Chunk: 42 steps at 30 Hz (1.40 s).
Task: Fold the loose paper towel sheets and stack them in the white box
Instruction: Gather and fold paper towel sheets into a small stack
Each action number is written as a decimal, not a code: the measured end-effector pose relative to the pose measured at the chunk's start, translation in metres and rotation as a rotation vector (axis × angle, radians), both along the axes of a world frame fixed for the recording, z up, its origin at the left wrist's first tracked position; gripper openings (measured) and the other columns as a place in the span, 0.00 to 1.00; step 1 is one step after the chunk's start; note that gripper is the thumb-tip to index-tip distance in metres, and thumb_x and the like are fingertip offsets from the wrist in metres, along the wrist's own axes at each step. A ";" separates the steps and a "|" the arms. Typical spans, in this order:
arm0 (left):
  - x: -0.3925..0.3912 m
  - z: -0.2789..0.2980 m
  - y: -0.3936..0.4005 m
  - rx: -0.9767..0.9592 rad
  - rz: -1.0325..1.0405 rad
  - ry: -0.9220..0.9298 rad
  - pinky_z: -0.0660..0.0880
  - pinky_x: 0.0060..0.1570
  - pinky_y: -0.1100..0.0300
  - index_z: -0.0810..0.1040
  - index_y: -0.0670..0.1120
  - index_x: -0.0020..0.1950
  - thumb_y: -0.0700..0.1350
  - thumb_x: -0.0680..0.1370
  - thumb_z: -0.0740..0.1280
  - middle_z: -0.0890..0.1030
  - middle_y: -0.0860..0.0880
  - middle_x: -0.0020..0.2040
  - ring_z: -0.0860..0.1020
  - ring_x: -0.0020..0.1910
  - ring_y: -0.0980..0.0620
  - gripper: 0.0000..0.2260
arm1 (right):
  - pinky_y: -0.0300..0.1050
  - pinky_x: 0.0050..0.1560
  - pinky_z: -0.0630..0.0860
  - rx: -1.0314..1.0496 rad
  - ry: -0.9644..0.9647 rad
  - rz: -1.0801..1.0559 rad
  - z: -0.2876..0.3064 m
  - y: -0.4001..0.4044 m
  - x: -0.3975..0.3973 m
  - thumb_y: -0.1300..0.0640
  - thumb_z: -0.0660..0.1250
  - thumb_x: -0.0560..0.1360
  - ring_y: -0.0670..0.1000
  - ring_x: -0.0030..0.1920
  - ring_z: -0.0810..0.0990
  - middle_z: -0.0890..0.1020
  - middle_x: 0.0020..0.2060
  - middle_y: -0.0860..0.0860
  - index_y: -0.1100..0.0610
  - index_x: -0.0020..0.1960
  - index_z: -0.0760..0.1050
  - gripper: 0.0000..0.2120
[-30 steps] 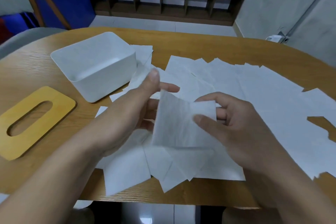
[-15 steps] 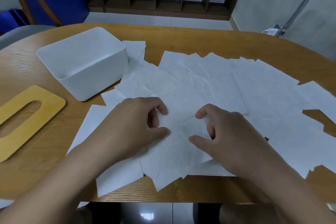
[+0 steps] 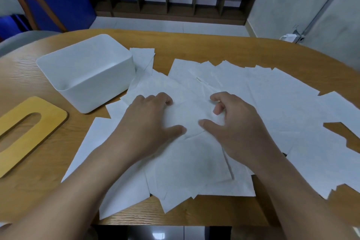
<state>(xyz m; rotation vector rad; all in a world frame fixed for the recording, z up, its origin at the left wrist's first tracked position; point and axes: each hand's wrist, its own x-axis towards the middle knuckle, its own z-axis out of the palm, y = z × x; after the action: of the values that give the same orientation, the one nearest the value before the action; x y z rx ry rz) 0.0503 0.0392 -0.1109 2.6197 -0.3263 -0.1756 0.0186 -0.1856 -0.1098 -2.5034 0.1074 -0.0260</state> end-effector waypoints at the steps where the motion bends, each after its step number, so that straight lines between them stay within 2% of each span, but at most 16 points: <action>1: 0.001 0.000 0.000 -0.041 0.000 -0.008 0.75 0.56 0.52 0.77 0.58 0.64 0.63 0.76 0.76 0.79 0.58 0.54 0.73 0.58 0.52 0.21 | 0.41 0.49 0.71 0.023 -0.006 -0.005 0.000 0.000 0.000 0.42 0.77 0.78 0.46 0.53 0.78 0.77 0.50 0.40 0.44 0.73 0.75 0.25; 4: 0.002 -0.004 0.000 -0.168 0.015 -0.087 0.71 0.48 0.60 0.79 0.57 0.54 0.52 0.80 0.75 0.79 0.58 0.47 0.73 0.53 0.53 0.07 | 0.41 0.51 0.72 0.086 -0.019 -0.014 -0.001 -0.003 -0.001 0.45 0.78 0.77 0.45 0.54 0.78 0.77 0.50 0.41 0.45 0.72 0.76 0.25; 7: 0.003 -0.007 0.002 -0.306 0.029 -0.177 0.68 0.45 0.65 0.80 0.56 0.49 0.47 0.83 0.73 0.81 0.57 0.47 0.76 0.51 0.57 0.05 | 0.41 0.59 0.73 0.165 -0.044 -0.007 0.002 -0.005 -0.003 0.43 0.78 0.77 0.41 0.62 0.75 0.76 0.61 0.38 0.43 0.76 0.73 0.30; 9: 0.001 -0.003 0.002 -0.417 0.030 -0.209 0.69 0.43 0.66 0.80 0.54 0.50 0.46 0.84 0.71 0.83 0.58 0.48 0.78 0.49 0.58 0.04 | 0.38 0.66 0.69 0.196 -0.077 0.021 0.007 -0.005 -0.003 0.42 0.76 0.79 0.38 0.72 0.70 0.71 0.73 0.34 0.39 0.81 0.67 0.34; 11: -0.002 0.004 0.001 -0.483 0.000 -0.260 0.71 0.42 0.65 0.81 0.52 0.52 0.45 0.85 0.71 0.83 0.58 0.49 0.79 0.46 0.57 0.03 | 0.34 0.69 0.66 0.216 -0.122 0.067 0.014 -0.003 -0.004 0.42 0.73 0.81 0.35 0.76 0.67 0.68 0.77 0.31 0.37 0.83 0.64 0.34; 14: -0.009 0.016 0.001 -0.545 -0.055 -0.313 0.72 0.42 0.63 0.83 0.52 0.53 0.44 0.85 0.72 0.85 0.58 0.49 0.79 0.44 0.55 0.03 | 0.31 0.60 0.78 0.329 -0.189 0.088 0.025 -0.003 -0.009 0.47 0.72 0.83 0.37 0.67 0.79 0.81 0.66 0.35 0.39 0.79 0.72 0.26; 15: -0.011 0.019 0.002 -0.572 -0.054 -0.308 0.72 0.43 0.62 0.84 0.52 0.53 0.44 0.85 0.72 0.85 0.58 0.49 0.80 0.44 0.55 0.03 | 0.35 0.55 0.82 0.377 -0.216 0.079 0.027 -0.004 -0.011 0.49 0.72 0.83 0.40 0.61 0.83 0.85 0.61 0.37 0.41 0.74 0.78 0.20; 17: -0.015 0.024 0.007 -0.612 -0.037 -0.257 0.76 0.44 0.55 0.85 0.53 0.53 0.46 0.84 0.74 0.87 0.57 0.49 0.82 0.45 0.53 0.02 | 0.53 0.45 0.84 0.436 -0.229 0.077 0.029 -0.007 -0.018 0.51 0.73 0.84 0.52 0.48 0.87 0.89 0.48 0.47 0.46 0.61 0.86 0.07; 19: -0.020 0.026 0.011 -0.599 -0.030 -0.186 0.79 0.42 0.51 0.87 0.54 0.53 0.49 0.83 0.75 0.87 0.55 0.46 0.83 0.43 0.51 0.01 | 0.59 0.36 0.79 0.474 -0.147 0.101 0.031 -0.011 -0.024 0.52 0.74 0.83 0.64 0.38 0.82 0.85 0.37 0.56 0.47 0.55 0.87 0.03; 22: -0.029 0.022 0.016 -0.510 -0.038 -0.074 0.76 0.36 0.58 0.86 0.58 0.51 0.54 0.81 0.77 0.87 0.55 0.43 0.81 0.36 0.55 0.02 | 0.41 0.30 0.67 0.332 0.024 0.167 0.030 -0.018 -0.032 0.48 0.76 0.80 0.49 0.27 0.67 0.68 0.26 0.45 0.44 0.58 0.83 0.07; 24: -0.035 0.017 0.017 -0.433 -0.056 -0.021 0.74 0.34 0.64 0.85 0.59 0.50 0.54 0.79 0.77 0.86 0.56 0.41 0.80 0.35 0.56 0.03 | 0.35 0.32 0.68 0.209 0.100 0.190 0.028 -0.017 -0.035 0.45 0.77 0.79 0.46 0.27 0.69 0.71 0.26 0.46 0.41 0.59 0.81 0.10; 26: -0.039 0.011 0.018 -0.382 -0.066 0.001 0.74 0.36 0.62 0.85 0.59 0.48 0.54 0.78 0.79 0.85 0.56 0.40 0.79 0.36 0.56 0.04 | 0.40 0.35 0.72 0.144 0.138 0.194 0.024 -0.017 -0.037 0.44 0.77 0.79 0.45 0.28 0.74 0.77 0.28 0.45 0.40 0.58 0.79 0.11; 30: -0.043 0.004 0.016 -0.254 -0.089 -0.025 0.75 0.38 0.63 0.84 0.59 0.49 0.56 0.76 0.80 0.82 0.57 0.40 0.80 0.43 0.57 0.07 | 0.46 0.36 0.77 0.056 0.183 0.181 0.020 -0.017 -0.037 0.43 0.78 0.78 0.45 0.30 0.75 0.78 0.30 0.44 0.40 0.58 0.78 0.12; 34: -0.040 -0.001 0.014 -0.131 -0.138 -0.115 0.76 0.41 0.61 0.82 0.59 0.52 0.56 0.75 0.80 0.81 0.59 0.42 0.79 0.45 0.58 0.10 | 0.44 0.41 0.76 -0.173 0.194 0.174 0.018 -0.017 -0.038 0.38 0.78 0.75 0.46 0.39 0.79 0.79 0.38 0.43 0.41 0.58 0.77 0.16; 38: -0.028 0.002 0.016 -0.165 -0.125 -0.199 0.74 0.44 0.62 0.83 0.58 0.53 0.56 0.76 0.78 0.80 0.59 0.46 0.78 0.46 0.58 0.08 | 0.40 0.44 0.71 -0.103 0.046 0.124 0.019 -0.019 -0.030 0.35 0.78 0.73 0.42 0.46 0.77 0.79 0.46 0.40 0.41 0.55 0.79 0.16; 42: -0.003 -0.008 0.012 -0.218 -0.041 -0.240 0.76 0.50 0.58 0.84 0.55 0.59 0.51 0.81 0.74 0.82 0.58 0.52 0.79 0.52 0.56 0.07 | 0.40 0.46 0.69 -0.003 -0.100 0.018 0.004 -0.008 -0.003 0.39 0.75 0.78 0.42 0.50 0.77 0.79 0.51 0.41 0.44 0.62 0.81 0.16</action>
<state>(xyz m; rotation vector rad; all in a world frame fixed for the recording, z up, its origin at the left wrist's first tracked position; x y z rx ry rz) 0.0471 0.0515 -0.1187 2.4204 -0.4544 0.1541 0.0154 -0.1932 -0.1060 -2.5004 0.0431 -0.1443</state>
